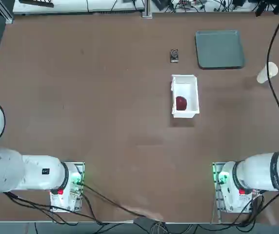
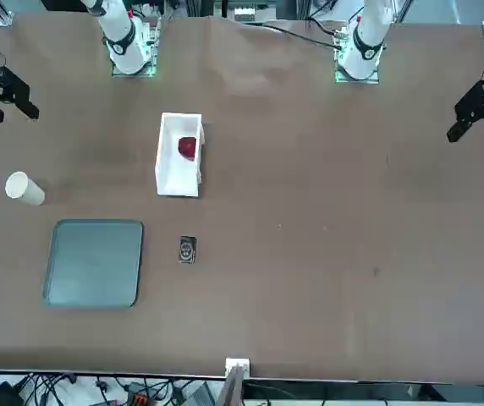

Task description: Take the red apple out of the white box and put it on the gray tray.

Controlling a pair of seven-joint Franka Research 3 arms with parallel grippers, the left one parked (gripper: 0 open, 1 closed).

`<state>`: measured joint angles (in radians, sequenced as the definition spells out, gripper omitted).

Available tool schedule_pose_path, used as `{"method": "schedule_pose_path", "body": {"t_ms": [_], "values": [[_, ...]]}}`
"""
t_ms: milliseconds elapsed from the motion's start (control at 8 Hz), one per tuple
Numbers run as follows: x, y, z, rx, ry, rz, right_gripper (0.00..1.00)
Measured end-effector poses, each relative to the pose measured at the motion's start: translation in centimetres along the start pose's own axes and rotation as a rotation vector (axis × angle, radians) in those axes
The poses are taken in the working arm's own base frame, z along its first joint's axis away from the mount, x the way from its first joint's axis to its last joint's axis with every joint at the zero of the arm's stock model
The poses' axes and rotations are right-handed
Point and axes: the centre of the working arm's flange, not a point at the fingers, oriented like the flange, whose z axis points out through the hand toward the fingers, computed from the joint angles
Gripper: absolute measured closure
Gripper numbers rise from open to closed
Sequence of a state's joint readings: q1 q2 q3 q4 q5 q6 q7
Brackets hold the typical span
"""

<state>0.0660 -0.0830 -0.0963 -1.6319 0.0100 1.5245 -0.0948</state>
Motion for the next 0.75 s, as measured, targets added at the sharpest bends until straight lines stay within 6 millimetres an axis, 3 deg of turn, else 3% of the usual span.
{"method": "schedule_pose_path", "body": {"t_ms": [750], "values": [[0.68, -0.82, 0.99, 0.002, -0.024, 0.130, 0.00]]}}
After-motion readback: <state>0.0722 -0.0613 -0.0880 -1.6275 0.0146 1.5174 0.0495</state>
